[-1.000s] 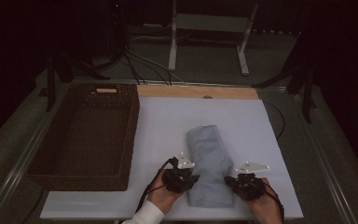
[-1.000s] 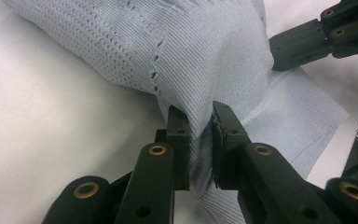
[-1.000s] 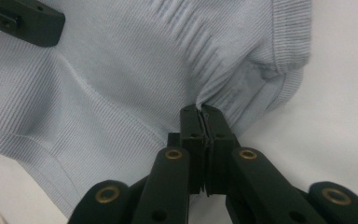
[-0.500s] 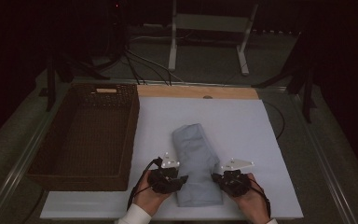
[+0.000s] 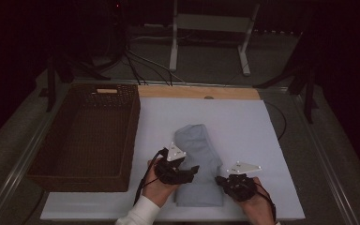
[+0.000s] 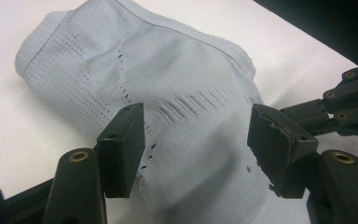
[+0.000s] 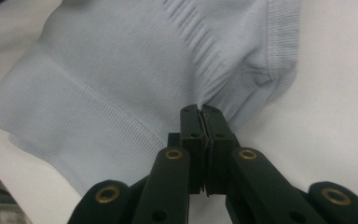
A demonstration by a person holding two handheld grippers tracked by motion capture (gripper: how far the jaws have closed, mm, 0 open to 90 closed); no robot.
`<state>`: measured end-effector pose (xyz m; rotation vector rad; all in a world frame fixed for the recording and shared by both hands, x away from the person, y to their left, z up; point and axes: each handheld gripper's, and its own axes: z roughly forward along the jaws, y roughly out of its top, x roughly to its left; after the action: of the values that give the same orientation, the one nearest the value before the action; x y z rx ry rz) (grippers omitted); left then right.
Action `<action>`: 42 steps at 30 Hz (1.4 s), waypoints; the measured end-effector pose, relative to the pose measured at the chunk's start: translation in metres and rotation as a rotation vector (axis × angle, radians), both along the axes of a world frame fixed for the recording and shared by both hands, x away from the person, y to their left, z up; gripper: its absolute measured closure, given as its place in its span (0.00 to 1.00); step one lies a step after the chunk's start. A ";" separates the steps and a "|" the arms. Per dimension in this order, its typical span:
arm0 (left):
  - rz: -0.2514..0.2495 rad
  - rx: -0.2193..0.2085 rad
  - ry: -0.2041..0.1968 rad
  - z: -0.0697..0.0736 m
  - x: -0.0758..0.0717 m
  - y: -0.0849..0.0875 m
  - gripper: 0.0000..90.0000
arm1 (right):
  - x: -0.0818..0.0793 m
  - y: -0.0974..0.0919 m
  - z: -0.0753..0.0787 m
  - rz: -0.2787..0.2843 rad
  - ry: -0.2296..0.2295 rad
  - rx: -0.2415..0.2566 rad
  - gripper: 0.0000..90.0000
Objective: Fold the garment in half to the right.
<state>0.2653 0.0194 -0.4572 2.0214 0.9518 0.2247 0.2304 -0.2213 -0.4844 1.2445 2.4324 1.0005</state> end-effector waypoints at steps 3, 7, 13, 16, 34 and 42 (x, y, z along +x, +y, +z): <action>-0.008 0.034 0.018 -0.006 0.007 -0.007 0.44 | -0.002 0.002 -0.001 0.006 0.006 -0.002 0.98; -0.004 0.057 0.024 -0.012 0.010 -0.013 0.45 | -0.005 -0.001 0.000 -0.019 0.006 0.027 0.79; -0.001 0.060 0.023 -0.012 0.009 -0.013 0.46 | -0.010 -0.006 -0.009 -0.058 0.061 0.049 0.42; -0.002 0.064 0.021 -0.012 0.009 -0.014 0.45 | -0.009 -0.003 -0.014 -0.057 0.096 0.047 0.38; -0.004 0.062 0.028 -0.014 0.008 -0.016 0.43 | -0.006 0.007 -0.020 -0.038 0.163 0.048 0.84; -0.011 0.033 0.047 -0.016 0.001 -0.020 0.41 | -0.010 0.002 -0.015 -0.062 0.192 0.035 0.86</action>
<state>0.2660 -0.0005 -0.4732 2.0698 0.9714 0.1893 0.2209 -0.2189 -0.4996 1.4817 2.5082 0.9512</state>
